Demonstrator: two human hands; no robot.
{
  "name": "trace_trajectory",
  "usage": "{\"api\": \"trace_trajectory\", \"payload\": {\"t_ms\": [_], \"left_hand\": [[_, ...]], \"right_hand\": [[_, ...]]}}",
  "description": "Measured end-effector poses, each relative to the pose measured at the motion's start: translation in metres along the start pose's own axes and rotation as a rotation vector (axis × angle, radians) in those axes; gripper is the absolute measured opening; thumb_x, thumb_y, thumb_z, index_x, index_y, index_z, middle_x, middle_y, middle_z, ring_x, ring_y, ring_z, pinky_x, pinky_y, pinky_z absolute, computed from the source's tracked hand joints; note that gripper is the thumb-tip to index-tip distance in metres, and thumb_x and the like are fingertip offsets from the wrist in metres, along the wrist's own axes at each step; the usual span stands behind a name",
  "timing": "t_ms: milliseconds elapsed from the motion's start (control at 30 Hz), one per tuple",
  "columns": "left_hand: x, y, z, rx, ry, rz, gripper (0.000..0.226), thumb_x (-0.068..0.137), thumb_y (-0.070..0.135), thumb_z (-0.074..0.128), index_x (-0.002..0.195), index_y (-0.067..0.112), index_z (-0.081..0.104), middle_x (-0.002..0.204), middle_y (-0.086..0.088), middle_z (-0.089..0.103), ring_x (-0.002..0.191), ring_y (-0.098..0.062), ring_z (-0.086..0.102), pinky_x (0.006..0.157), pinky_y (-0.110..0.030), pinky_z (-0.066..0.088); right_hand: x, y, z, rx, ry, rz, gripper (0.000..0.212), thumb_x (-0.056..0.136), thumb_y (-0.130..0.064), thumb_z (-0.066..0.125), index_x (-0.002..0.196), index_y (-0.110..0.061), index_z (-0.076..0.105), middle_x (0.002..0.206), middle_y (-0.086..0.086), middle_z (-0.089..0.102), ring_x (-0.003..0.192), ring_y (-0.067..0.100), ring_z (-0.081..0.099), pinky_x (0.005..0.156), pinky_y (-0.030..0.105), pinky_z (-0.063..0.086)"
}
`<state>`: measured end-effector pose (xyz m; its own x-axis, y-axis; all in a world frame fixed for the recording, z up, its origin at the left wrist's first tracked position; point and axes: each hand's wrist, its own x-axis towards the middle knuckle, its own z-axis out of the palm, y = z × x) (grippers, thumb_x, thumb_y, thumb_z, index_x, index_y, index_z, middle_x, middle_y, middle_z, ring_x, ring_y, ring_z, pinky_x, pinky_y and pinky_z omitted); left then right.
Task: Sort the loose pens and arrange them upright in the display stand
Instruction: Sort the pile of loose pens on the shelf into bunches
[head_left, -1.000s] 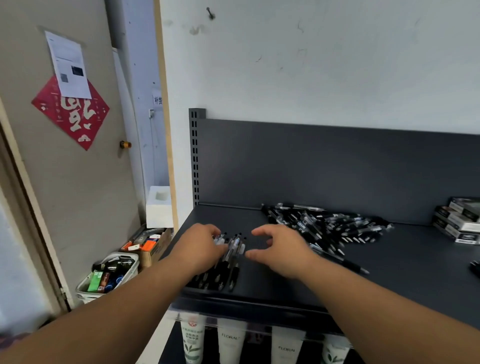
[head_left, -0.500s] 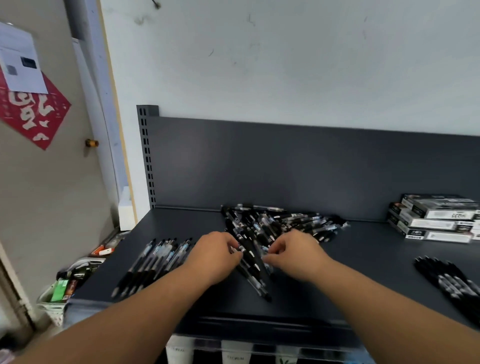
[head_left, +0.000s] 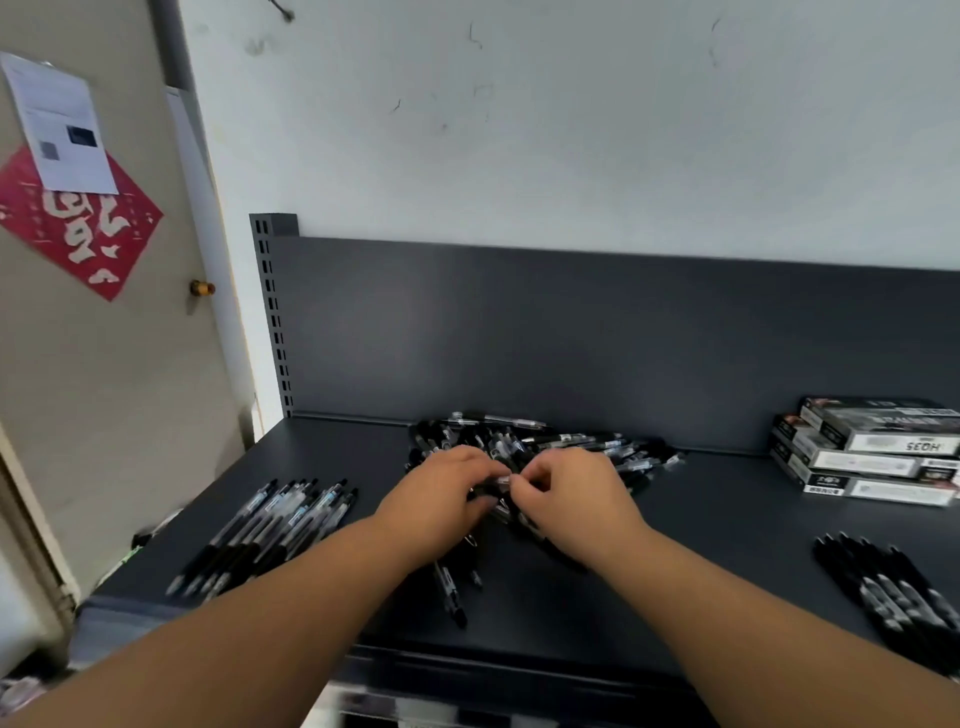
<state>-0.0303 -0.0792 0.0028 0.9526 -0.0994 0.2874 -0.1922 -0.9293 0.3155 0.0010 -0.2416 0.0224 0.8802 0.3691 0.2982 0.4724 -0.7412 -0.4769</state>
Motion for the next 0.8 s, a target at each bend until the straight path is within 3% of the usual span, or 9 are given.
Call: {"api": "trace_trajectory", "payload": {"t_ms": [133, 267, 367, 533, 667, 800], "left_hand": [[0.006, 0.009, -0.006, -0.099, 0.18, -0.019, 0.02, 0.094, 0.026, 0.057, 0.111, 0.023, 0.067, 0.101, 0.004, 0.066, 0.094, -0.013, 0.059, 0.073, -0.019, 0.036], [0.005, 0.009, -0.01, -0.309, 0.35, -0.194, 0.014, 0.091, 0.023, 0.062, 0.103, 0.026, 0.069, 0.089, 0.012, 0.067, 0.08, -0.004, 0.059, 0.065, -0.006, 0.037], [0.005, 0.007, -0.011, -0.472, 0.371, -0.289, 0.011, 0.09, 0.025, 0.065, 0.097, 0.034, 0.066, 0.082, 0.016, 0.066, 0.076, 0.002, 0.059, 0.062, -0.002, 0.04], [0.01, -0.001, -0.006, -0.591, 0.329, -0.383, 0.007, 0.086, 0.033, 0.069, 0.092, 0.033, 0.068, 0.082, 0.006, 0.069, 0.064, -0.005, 0.056, 0.064, -0.017, 0.045], [0.014, 0.001, 0.002, -0.763, 0.307, -0.482, 0.011, 0.085, 0.031, 0.071, 0.094, 0.024, 0.071, 0.08, 0.004, 0.069, 0.068, -0.008, 0.06, 0.073, -0.031, 0.057], [0.02, 0.011, 0.007, -0.965, 0.319, -0.573, 0.008, 0.088, 0.024, 0.068, 0.081, 0.022, 0.066, 0.085, 0.001, 0.069, 0.08, -0.013, 0.065, 0.065, -0.025, 0.055]], "right_hand": [[0.005, 0.004, -0.003, 0.219, 0.14, -0.079, 0.02, 0.083, -0.044, 0.067, 0.095, -0.028, 0.065, 0.078, -0.011, 0.066, 0.07, 0.004, 0.057, 0.068, 0.022, 0.047], [0.012, 0.007, 0.004, 0.072, 0.013, -0.028, 0.032, 0.079, -0.048, 0.072, 0.099, -0.025, 0.061, 0.087, -0.01, 0.063, 0.081, 0.009, 0.057, 0.074, 0.026, 0.048], [0.017, 0.002, 0.015, -0.025, -0.07, 0.017, 0.03, 0.079, -0.046, 0.071, 0.094, -0.023, 0.061, 0.089, -0.005, 0.064, 0.083, 0.013, 0.059, 0.072, 0.028, 0.049], [0.021, 0.002, 0.024, -0.079, -0.139, 0.087, 0.021, 0.082, -0.021, 0.066, 0.102, -0.013, 0.068, 0.098, 0.005, 0.069, 0.09, 0.02, 0.064, 0.077, 0.028, 0.054], [0.021, 0.01, 0.025, 0.126, -0.074, 0.134, 0.029, 0.082, -0.022, 0.065, 0.11, -0.018, 0.068, 0.094, -0.002, 0.07, 0.089, 0.012, 0.064, 0.079, 0.02, 0.05], [0.015, 0.015, 0.025, 0.405, -0.108, 0.146, 0.023, 0.084, -0.021, 0.069, 0.107, -0.022, 0.067, 0.076, -0.006, 0.069, 0.064, 0.003, 0.063, 0.063, 0.018, 0.048]]}}
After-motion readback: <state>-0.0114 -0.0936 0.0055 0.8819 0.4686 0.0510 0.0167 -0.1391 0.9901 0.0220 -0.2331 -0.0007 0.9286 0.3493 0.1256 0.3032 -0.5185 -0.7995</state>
